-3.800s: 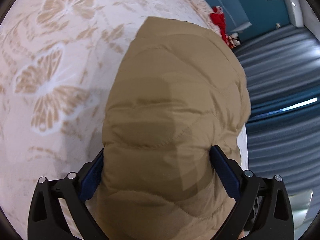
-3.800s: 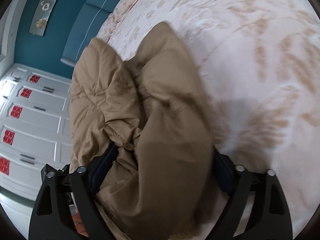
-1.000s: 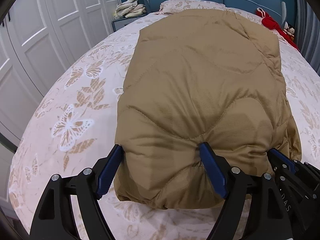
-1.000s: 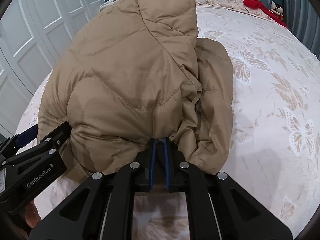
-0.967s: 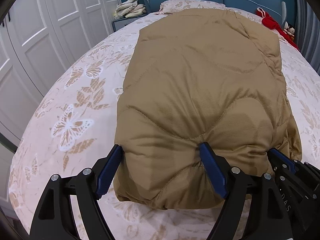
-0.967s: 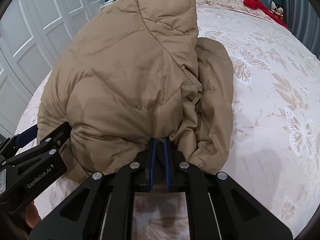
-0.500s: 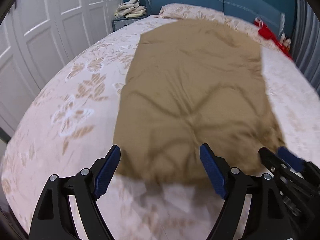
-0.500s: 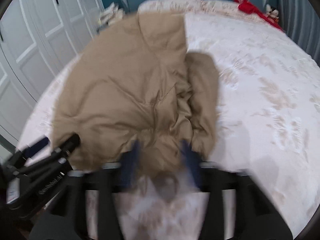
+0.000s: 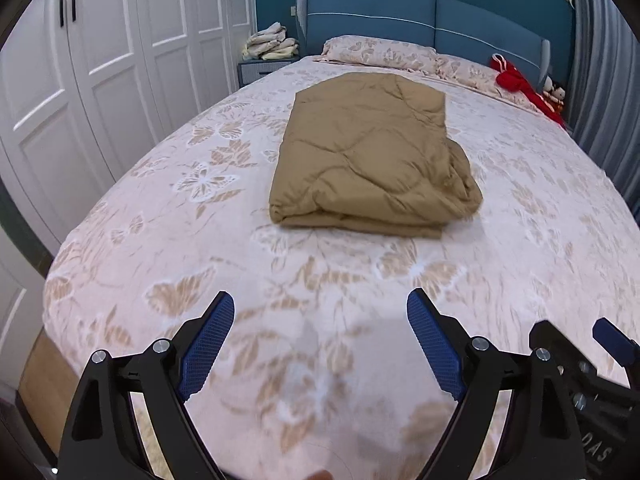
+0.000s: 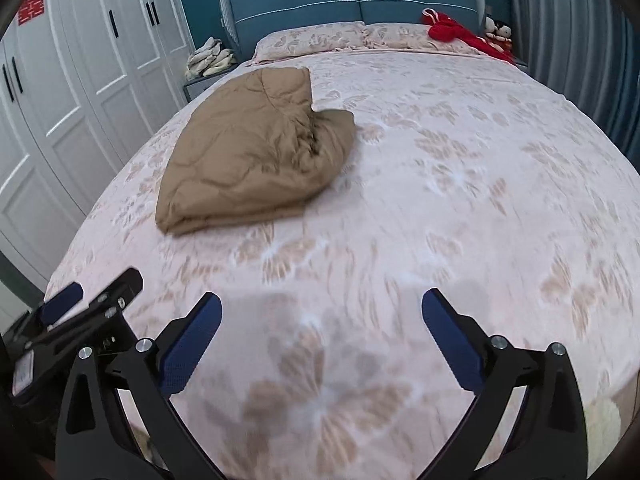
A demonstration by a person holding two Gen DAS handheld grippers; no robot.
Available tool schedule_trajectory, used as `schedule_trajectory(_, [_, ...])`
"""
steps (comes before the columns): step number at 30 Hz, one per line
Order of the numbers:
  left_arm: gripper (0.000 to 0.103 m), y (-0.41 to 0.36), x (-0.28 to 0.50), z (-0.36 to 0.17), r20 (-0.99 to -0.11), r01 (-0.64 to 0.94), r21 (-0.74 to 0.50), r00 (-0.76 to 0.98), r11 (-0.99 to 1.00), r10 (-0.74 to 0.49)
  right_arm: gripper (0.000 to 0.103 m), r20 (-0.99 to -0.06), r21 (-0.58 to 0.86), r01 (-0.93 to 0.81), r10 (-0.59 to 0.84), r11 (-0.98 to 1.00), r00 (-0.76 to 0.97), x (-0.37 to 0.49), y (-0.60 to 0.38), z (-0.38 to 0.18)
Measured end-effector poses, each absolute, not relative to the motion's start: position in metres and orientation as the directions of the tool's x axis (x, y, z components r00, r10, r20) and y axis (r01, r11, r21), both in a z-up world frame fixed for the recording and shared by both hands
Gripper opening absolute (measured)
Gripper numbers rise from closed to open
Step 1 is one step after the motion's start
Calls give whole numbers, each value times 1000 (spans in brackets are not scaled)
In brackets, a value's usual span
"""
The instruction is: Fold large clothes
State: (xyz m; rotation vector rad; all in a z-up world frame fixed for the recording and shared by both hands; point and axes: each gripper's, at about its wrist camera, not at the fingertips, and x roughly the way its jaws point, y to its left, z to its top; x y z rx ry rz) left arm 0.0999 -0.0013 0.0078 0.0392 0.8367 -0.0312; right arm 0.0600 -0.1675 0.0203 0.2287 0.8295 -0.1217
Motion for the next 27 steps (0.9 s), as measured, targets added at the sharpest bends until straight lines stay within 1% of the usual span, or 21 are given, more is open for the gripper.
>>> schedule_trajectory(5, [86,-9,70,4,-741,58,72,671,996,15,98,-731,136,209,-45,968,681,23,-168,17])
schedule_trajectory(10, [86,-7,52,3,-724,39,102,689,994,47,98,-726,141,218,-49,966,686,7,-167,16])
schedule_trajectory(20, [86,1,43,0,-722,6,134,685,991,93,98,-705,75,187,-80,979,705,-1,-151,18])
schedule_trajectory(27, [86,5,43,1,-721,-5,133,685,991,100,98,-698,69,182,-83,981,711,-2,-148,19])
